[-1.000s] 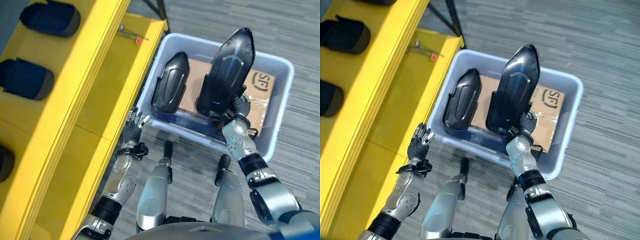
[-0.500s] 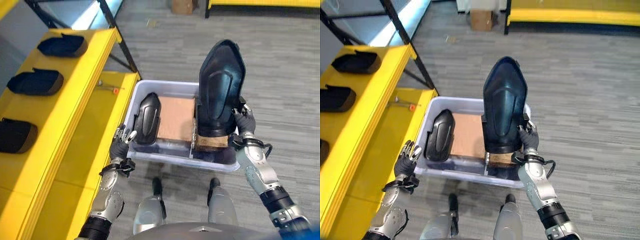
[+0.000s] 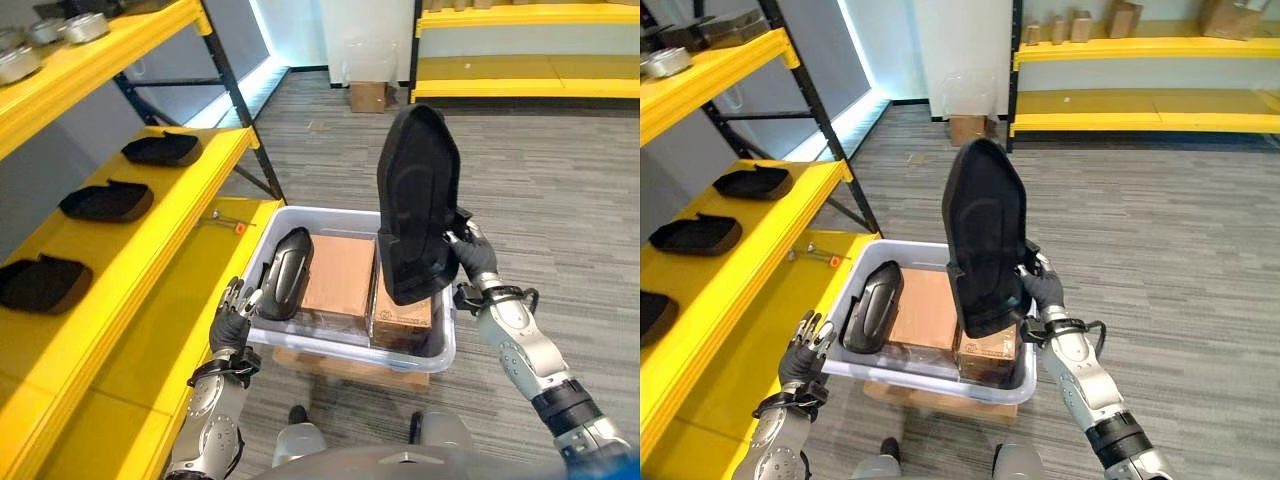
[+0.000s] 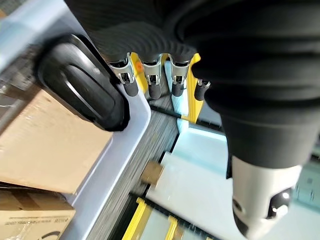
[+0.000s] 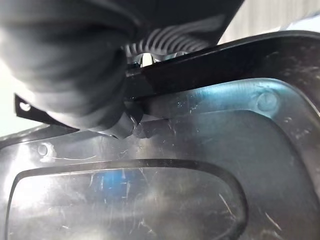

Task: Move parts from the plastic box to the shelf.

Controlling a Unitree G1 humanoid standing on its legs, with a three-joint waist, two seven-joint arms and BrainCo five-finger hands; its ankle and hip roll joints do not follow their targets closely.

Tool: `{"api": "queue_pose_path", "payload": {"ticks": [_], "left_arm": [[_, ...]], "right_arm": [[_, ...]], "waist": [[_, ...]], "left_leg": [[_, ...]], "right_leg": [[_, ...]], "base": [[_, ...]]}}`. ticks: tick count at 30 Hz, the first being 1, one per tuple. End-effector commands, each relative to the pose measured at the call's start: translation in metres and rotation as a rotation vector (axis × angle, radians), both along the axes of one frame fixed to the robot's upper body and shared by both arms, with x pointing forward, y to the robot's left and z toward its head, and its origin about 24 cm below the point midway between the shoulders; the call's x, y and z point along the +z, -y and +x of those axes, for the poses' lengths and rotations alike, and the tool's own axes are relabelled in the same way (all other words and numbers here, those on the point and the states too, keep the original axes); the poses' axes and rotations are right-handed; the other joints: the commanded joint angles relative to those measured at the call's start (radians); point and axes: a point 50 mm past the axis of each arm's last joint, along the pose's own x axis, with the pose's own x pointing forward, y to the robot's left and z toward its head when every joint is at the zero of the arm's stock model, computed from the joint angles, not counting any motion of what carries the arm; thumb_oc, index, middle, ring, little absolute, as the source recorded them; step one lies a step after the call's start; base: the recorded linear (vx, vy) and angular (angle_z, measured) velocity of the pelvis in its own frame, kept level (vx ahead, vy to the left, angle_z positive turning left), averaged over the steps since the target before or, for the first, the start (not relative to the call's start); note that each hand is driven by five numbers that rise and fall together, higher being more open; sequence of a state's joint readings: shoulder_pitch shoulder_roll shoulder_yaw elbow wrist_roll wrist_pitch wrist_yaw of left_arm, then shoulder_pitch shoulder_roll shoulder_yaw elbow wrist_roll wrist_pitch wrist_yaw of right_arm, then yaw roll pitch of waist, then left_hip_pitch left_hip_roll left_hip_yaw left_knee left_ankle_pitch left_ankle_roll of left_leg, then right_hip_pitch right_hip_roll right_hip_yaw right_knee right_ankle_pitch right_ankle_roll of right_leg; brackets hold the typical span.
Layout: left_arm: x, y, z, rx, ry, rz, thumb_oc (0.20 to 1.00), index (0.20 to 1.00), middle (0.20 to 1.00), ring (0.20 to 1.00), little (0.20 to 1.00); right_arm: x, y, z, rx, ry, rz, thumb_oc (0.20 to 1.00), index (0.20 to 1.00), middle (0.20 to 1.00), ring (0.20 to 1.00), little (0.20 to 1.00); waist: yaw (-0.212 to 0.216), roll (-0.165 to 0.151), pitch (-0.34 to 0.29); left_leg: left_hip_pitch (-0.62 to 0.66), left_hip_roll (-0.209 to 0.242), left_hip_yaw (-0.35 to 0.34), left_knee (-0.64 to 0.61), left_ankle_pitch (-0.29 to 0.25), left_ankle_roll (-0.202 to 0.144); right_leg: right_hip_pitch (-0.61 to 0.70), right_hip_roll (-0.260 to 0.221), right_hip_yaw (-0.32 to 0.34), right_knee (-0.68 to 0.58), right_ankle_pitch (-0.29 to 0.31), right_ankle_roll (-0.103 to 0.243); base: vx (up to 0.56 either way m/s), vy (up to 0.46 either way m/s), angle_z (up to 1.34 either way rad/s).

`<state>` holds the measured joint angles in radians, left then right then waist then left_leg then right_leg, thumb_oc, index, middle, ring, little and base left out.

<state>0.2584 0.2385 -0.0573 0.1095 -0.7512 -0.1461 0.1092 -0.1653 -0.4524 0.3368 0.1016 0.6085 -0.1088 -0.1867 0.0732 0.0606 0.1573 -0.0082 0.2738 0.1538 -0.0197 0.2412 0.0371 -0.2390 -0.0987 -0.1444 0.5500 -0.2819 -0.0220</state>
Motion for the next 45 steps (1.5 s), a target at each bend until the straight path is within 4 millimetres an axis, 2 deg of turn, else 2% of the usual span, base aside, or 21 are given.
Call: {"api": "queue_pose_path", "payload": {"ticks": [1, 3, 4, 5, 6, 8, 10, 12, 14, 15, 20, 26, 32, 34, 37, 38, 39, 40, 41, 42, 45], "left_arm": [[0.033, -0.019, 0.013, 0.014, 0.142, 0.107, 1.0, 1.0, 1.0, 1.0, 1.0], [0.029, -0.019, 0.01, 0.032, 0.126, 0.096, 1.0, 1.0, 1.0, 1.0, 1.0], [0.029, -0.023, 0.013, 0.025, 0.125, 0.125, 1.0, 1.0, 1.0, 1.0, 1.0], [0.031, -0.024, 0.014, 0.018, 0.136, 0.128, 1.0, 1.0, 1.0, 1.0, 1.0], [0.031, -0.024, 0.013, 0.018, 0.135, 0.128, 1.0, 1.0, 1.0, 1.0, 1.0], [0.035, -0.021, 0.014, 0.001, 0.159, 0.124, 1.0, 1.0, 1.0, 1.0, 1.0], [0.041, -0.022, 0.017, -0.008, 0.185, 0.134, 1.0, 1.0, 1.0, 1.0, 1.0], [0.047, -0.023, 0.023, -0.011, 0.206, 0.148, 1.0, 1.0, 1.0, 1.0, 1.0], [0.054, -0.019, 0.032, -0.018, 0.239, 0.15, 1.0, 1.0, 1.0, 1.0, 1.0], [0.054, -0.017, 0.033, -0.033, 0.24, 0.152, 1.0, 1.0, 1.0, 1.0, 1.0], [0.058, -0.024, 0.031, -0.038, 0.242, 0.182, 1.0, 1.0, 1.0, 1.0, 1.0], [0.058, -0.034, 0.026, -0.003, 0.227, 0.219, 1.0, 1.0, 1.0, 1.0, 1.0], [0.061, -0.039, 0.023, -0.003, 0.224, 0.258, 1.0, 1.0, 1.0, 1.0, 1.0], [0.063, -0.04, 0.025, -0.011, 0.228, 0.285, 1.0, 1.0, 1.0, 1.0, 1.0], [0.065, -0.039, 0.027, -0.047, 0.237, 0.332, 1.0, 1.0, 1.0, 1.0, 1.0], [0.063, -0.038, 0.027, -0.057, 0.231, 0.338, 1.0, 1.0, 1.0, 1.0, 1.0], [0.06, -0.033, 0.029, -0.083, 0.221, 0.333, 1.0, 1.0, 1.0, 1.0, 1.0], [0.06, -0.033, 0.029, -0.083, 0.221, 0.333, 1.0, 1.0, 1.0, 1.0, 1.0], [0.06, -0.029, 0.031, -0.107, 0.226, 0.332, 1.0, 1.0, 1.0, 1.0, 1.0], [0.06, -0.029, 0.031, -0.107, 0.227, 0.332, 1.0, 1.0, 1.0, 1.0, 1.0], [0.057, -0.027, 0.031, -0.117, 0.222, 0.333, 1.0, 1.0, 1.0, 1.0, 1.0]], "right_arm": [[0.071, -0.022, 0.016, 0.112, 0.297, 0.116, 0.2, 0.2, 0.2, 0.2, 0.2], [0.072, -0.021, 0.015, 0.115, 0.302, 0.128, 0.2, 0.2, 0.2, 0.2, 0.2], [0.066, -0.001, 0.005, 0.066, 0.296, 0.111, 0.2, 0.2, 0.2, 0.2, 0.2], [0.063, 0.004, 0.001, 0.052, 0.287, 0.101, 0.2, 0.2, 0.2, 0.2, 0.2], [0.063, 0.005, 0.0, 0.052, 0.286, 0.101, 0.2, 0.2, 0.2, 0.2, 0.2], [0.057, 0.012, -0.006, 0.03, 0.269, 0.114, 0.2, 0.2, 0.2, 0.2, 0.2], [0.052, 0.015, -0.012, 0.001, 0.263, 0.156, 0.2, 0.2, 0.2, 0.2, 0.2], [0.052, 0.015, -0.012, -0.016, 0.264, 0.169, 0.2, 0.2, 0.2, 0.2, 0.2], [0.055, 0.016, -0.013, -0.047, 0.285, 0.2, 0.2, 0.2, 0.2, 0.2, 0.2], [0.053, 0.016, -0.014, -0.066, 0.274, 0.224, 0.2, 0.2, 0.2, 0.2, 0.2], [0.053, 0.013, -0.014, -0.084, 0.275, 0.271, 0.2, 0.2, 0.2, 0.2, 0.2], [0.047, 0.011, -0.016, -0.102, 0.259, 0.304, 0.2, 0.2, 0.2, 0.2, 0.2], [0.04, 0.013, -0.021, -0.126, 0.231, 0.333, 0.2, 0.2, 0.2, 0.2, 0.2], [0.035, 0.015, -0.024, -0.14, 0.218, 0.339, 0.2, 0.2, 0.2, 0.2, 0.2], [0.027, 0.017, -0.032, -0.14, 0.184, 0.354, 0.2, 0.2, 0.2, 0.2, 0.2], [0.024, 0.017, -0.035, -0.132, 0.173, 0.354, 0.2, 0.2, 0.2, 0.2, 0.2], [0.017, 0.022, -0.04, -0.133, 0.144, 0.36, 0.2, 0.2, 0.2, 0.2, 0.2], [0.017, 0.022, -0.04, -0.133, 0.144, 0.36, 0.2, 0.2, 0.2, 0.2, 0.2], [0.013, 0.027, -0.045, -0.145, 0.127, 0.363, 0.2, 0.2, 0.2, 0.2, 0.2], [0.013, 0.027, -0.045, -0.145, 0.127, 0.364, 0.2, 0.2, 0.2, 0.2, 0.2], [0.005, 0.034, -0.054, -0.169, 0.104, 0.371, 0.2, 0.2, 0.2, 0.2, 0.2]], "waist": [[0.01, -0.024, 0.099], [0.043, -0.031, 0.145], [0.039, -0.061, 0.169], [0.03, -0.068, 0.164], [0.028, -0.069, 0.164], [0.015, -0.077, 0.164], [-0.023, -0.077, 0.144], [-0.044, -0.075, 0.144], [-0.081, -0.068, 0.136], [-0.071, -0.07, 0.146], [-0.031, -0.098, 0.191], [0.021, -0.118, 0.194], [0.053, -0.143, 0.165], [0.044, -0.144, 0.142], [-0.02, -0.139, 0.112], [-0.048, -0.126, 0.112], [-0.095, -0.106, 0.114], [-0.095, -0.106, 0.112], [-0.12, -0.116, 0.117], [-0.121, -0.117, 0.115], [-0.151, -0.153, 0.097]], "left_leg": [[-0.002, 0.144, -0.095, 0.03, 0.173, -0.228], [-0.06, 0.121, -0.118, -0.022, 0.243, -0.242], [-0.119, 0.046, -0.05, 0.146, 0.081, -0.203], [-0.12, 0.023, -0.044, 0.186, -0.013, -0.186], [-0.122, 0.021, -0.046, 0.193, -0.021, -0.184], [-0.109, 0.008, -0.027, 0.321, -0.135, -0.164], [-0.004, 0.064, 0.066, 0.379, -0.214, -0.141], [0.045, 0.084, 0.101, 0.367, -0.236, -0.138], [0.093, 0.051, 0.167, 0.266, -0.369, -0.129], [0.06, 0.02, 0.13, 0.309, -0.399, -0.114], [-0.028, -0.028, 0.086, 0.419, -0.479, -0.098], [-0.073, -0.091, 0.03, 0.443, -0.511, -0.074], [-0.101, -0.201, -0.018, 0.449, -0.55, -0.033], [-0.091, -0.237, -0.027, 0.42, -0.554, -0.012], [-0.046, -0.285, -0.046, 0.299, -0.492, 0.012], [-0.021, -0.294, -0.073, 0.253, -0.471, 0.019], [0.05, -0.307, -0.112, 0.144, -0.42, 0.023], [0.051, -0.307, -0.112, 0.14, -0.416, 0.022], [0.087, -0.31, -0.132, 0.096, -0.399, 0.021], [0.084, -0.311, -0.134, 0.094, -0.395, 0.021], [0.097, -0.322, -0.17, 0.057, -0.378, 0.012]], "right_leg": [[0.177, -0.003, -0.016, -0.246, 0.122, 0.052], [0.172, -0.03, -0.09, -0.249, 0.116, 0.039], [0.16, -0.085, -0.181, -0.27, 0.13, 0.028], [0.149, -0.103, -0.208, -0.265, 0.137, 0.029], [0.151, -0.107, -0.21, -0.261, 0.133, 0.031], [0.148, -0.148, -0.258, -0.249, 0.15, 0.027], [0.126, -0.191, -0.337, -0.176, 0.146, 0.018], [0.103, -0.227, -0.365, -0.121, 0.143, 0.026], [0.063, -0.313, -0.401, -0.055, 0.176, 0.065], [0.062, -0.329, -0.392, -0.035, 0.182, 0.068], [0.081, -0.404, -0.394, -0.008, 0.222, 0.102], [0.14, -0.437, -0.428, -0.069, 0.277, 0.133], [0.239, -0.5, -0.469, -0.205, 0.469, 0.206], [0.249, -0.518, -0.425, -0.221, 0.53, 0.22], [0.162, -0.434, -0.153, -0.24, 0.602, 0.178], [0.118, -0.355, -0.051, -0.214, 0.572, 0.162], [0.019, -0.158, 0.057, -0.139, 0.451, 0.126], [0.018, -0.157, 0.057, -0.139, 0.451, 0.124], [-0.016, -0.058, 0.031, -0.139, 0.391, 0.114], [-0.016, -0.059, 0.029, -0.143, 0.395, 0.113], [-0.023, 0.051, 0.06, -0.269, 0.378, 0.114]], "base": [[-0.18, -0.172, 0.55], [-0.3, -0.322, 1.16], [-0.36, -0.409, 1.68], [-0.3, -0.364, 2.2], [-0.12, -0.065, 1.89], [-0.17, -0.034, 1.71], [-0.2, 0.037, 0.87], [-0.15, 0.138, 1.14], [-0.16, 0.316, 1.14], [-0.05, 0.234, 1.28], [-0.03, 0.196, 0.56], [0.03, 0.202, 0.57], [0.08, 0.231, 0.41], [0.14, 0.33, 0.33], [0.11, 0.297, 0.62], [0.19, 0.492, 0.7], [0.19, 0.371, 0.68], [0.22, 0.333, 0.92], [0.09, 0.081, 0.8], [0.13, 0.094, 0.66], [0.14, -0.026, 0.56]]}}
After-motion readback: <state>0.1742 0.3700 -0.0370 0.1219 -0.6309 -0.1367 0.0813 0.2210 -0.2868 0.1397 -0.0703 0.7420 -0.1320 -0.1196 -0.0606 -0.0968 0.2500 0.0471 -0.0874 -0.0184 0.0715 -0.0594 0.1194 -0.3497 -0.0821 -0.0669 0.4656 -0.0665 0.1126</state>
